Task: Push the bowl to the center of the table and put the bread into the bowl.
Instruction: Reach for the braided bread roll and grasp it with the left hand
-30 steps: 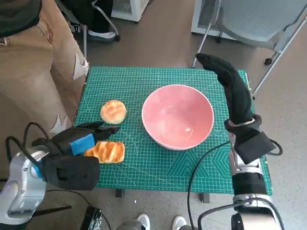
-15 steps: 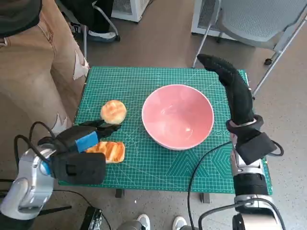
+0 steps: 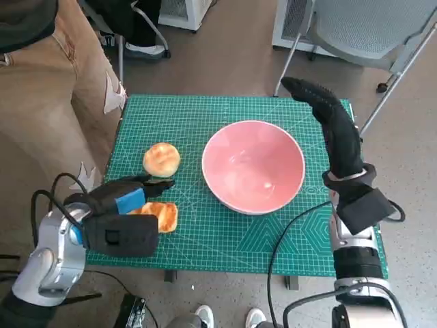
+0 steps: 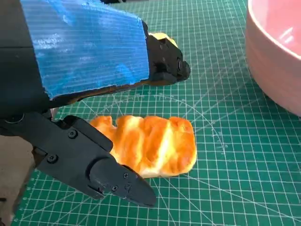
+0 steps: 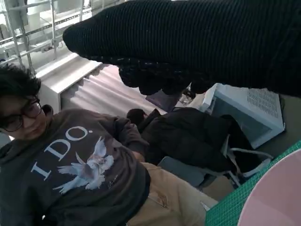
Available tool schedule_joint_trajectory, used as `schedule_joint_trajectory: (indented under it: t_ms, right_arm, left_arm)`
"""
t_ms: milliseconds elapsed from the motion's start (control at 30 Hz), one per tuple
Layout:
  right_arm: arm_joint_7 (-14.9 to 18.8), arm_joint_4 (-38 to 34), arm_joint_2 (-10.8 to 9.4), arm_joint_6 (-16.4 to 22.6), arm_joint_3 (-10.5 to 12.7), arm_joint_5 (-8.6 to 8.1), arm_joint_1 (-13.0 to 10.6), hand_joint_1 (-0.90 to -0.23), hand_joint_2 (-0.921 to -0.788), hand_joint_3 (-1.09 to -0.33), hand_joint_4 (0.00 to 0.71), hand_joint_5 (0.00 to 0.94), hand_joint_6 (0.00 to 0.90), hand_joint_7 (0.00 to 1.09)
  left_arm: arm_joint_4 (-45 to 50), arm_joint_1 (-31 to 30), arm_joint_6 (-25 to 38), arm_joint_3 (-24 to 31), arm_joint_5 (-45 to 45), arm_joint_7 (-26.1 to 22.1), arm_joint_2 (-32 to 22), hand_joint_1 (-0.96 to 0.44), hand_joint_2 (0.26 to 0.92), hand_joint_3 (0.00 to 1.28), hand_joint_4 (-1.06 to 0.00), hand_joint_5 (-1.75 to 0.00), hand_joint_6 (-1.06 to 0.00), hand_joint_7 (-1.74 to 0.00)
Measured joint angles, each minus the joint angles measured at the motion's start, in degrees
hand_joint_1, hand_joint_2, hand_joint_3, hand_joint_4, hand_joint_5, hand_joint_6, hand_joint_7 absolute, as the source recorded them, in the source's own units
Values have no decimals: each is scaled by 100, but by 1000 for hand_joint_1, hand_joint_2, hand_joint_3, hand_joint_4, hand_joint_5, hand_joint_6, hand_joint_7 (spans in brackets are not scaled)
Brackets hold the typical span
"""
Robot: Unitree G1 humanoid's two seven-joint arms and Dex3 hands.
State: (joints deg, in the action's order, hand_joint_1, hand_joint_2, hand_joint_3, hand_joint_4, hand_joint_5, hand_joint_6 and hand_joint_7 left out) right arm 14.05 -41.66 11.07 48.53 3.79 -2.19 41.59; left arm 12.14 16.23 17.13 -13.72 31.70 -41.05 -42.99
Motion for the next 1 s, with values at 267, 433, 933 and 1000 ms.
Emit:
schedule_joint_trajectory:
  t_ms: [267, 433, 933, 1000]
  right_arm:
    - [52, 1, 0, -21, 4, -53, 0, -718, -921, -858, 147, 2, -1, 433]
    - [61, 1, 0, -20, 11, -112, 0, -717, -921, -858, 149, 3, -1, 435]
    - [113, -23, 0, -19, 16, -212, 4, -710, -921, -859, 150, 3, -1, 438]
    - [120, -24, 0, -19, 18, -216, 4, -708, -921, -859, 150, 3, -1, 438]
  left_arm:
    - [0, 73, 67, -52, 13, -75, 8, -304, 718, 0, -329, -51, -422, -59]
    - [-7, 78, 123, -70, 13, -90, 21, -136, 717, 2, -476, -97, -556, -128]
    - [-408, 53, -499, -58, -69, 356, 55, 4, 876, 70, -786, -1106, -701, -1021]
    - [-460, 44, -608, -49, -79, 423, 55, 3, 874, 74, -788, -1113, -706, -1023]
